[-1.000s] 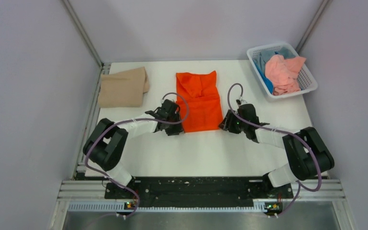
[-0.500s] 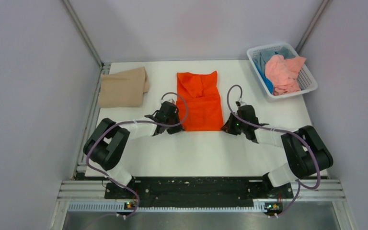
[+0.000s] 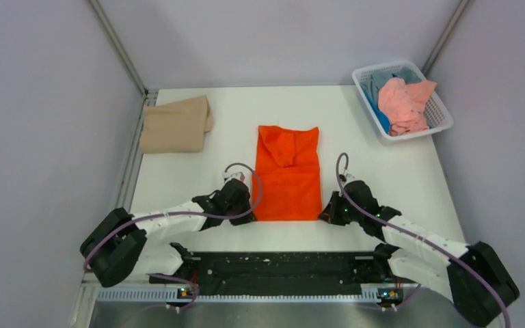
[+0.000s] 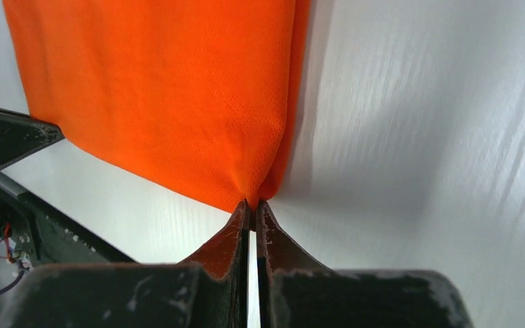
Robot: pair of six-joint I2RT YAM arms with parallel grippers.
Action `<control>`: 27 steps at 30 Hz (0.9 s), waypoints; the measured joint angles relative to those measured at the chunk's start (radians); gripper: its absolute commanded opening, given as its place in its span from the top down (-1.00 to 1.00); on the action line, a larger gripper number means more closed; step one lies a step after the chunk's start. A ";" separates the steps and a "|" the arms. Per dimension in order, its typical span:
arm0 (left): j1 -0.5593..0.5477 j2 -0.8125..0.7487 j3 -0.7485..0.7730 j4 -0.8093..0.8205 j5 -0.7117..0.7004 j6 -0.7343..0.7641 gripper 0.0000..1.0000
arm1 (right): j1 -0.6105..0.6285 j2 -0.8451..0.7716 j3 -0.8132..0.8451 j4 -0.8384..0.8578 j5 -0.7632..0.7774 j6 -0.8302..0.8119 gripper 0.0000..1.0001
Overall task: Fold and stack the t-shirts
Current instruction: Grab one side of the 2/3 rectangular tshirt with both arms, then fold the long partially folded tshirt into a neat square
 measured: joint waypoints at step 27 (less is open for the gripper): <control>0.064 -0.185 0.397 -0.206 -0.299 0.245 1.00 | -0.014 -0.062 0.549 -0.235 0.188 -0.071 1.00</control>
